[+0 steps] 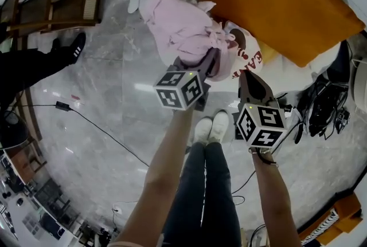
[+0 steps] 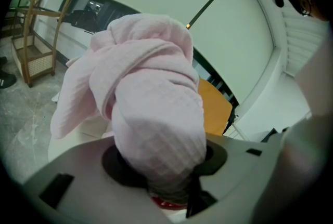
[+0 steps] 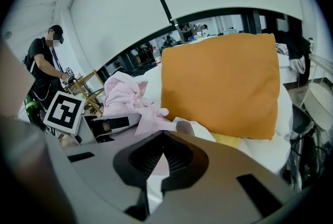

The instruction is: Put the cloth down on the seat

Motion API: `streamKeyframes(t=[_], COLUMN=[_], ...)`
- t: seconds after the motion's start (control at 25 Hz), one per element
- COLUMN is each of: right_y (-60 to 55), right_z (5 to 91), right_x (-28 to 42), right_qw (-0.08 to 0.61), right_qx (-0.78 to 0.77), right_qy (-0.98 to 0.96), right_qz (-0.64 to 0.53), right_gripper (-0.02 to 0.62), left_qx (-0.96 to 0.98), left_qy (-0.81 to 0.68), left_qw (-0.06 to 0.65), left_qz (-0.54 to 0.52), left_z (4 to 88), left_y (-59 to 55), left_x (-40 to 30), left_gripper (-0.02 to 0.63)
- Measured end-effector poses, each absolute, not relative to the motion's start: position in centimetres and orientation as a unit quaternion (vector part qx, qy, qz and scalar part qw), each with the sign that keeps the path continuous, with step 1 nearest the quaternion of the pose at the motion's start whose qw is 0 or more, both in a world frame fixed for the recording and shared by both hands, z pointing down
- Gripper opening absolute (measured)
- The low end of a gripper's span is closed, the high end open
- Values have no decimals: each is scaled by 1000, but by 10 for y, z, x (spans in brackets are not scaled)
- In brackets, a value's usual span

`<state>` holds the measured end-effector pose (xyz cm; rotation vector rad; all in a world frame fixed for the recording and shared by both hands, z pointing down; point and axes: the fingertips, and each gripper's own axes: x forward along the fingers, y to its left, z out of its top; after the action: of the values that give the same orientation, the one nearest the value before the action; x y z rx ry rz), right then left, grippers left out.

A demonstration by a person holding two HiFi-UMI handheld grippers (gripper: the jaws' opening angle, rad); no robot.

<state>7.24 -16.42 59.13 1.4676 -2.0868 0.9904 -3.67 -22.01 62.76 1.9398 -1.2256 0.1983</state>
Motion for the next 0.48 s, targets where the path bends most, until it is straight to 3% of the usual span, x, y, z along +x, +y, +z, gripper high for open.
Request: streamKeyframes(t=[0.48], right_y=[-169], right_z=[619], right_x=[74], right_qw=[222], right_qx=[519], right_qy=[-742], right_qz=[362], right_gripper=[8], left_qx=[766], left_qy=[-473], left_qw=[420], left_qz=[114], left_z=[664], left_y=[-236], left_x=[-36], left_gripper=[199])
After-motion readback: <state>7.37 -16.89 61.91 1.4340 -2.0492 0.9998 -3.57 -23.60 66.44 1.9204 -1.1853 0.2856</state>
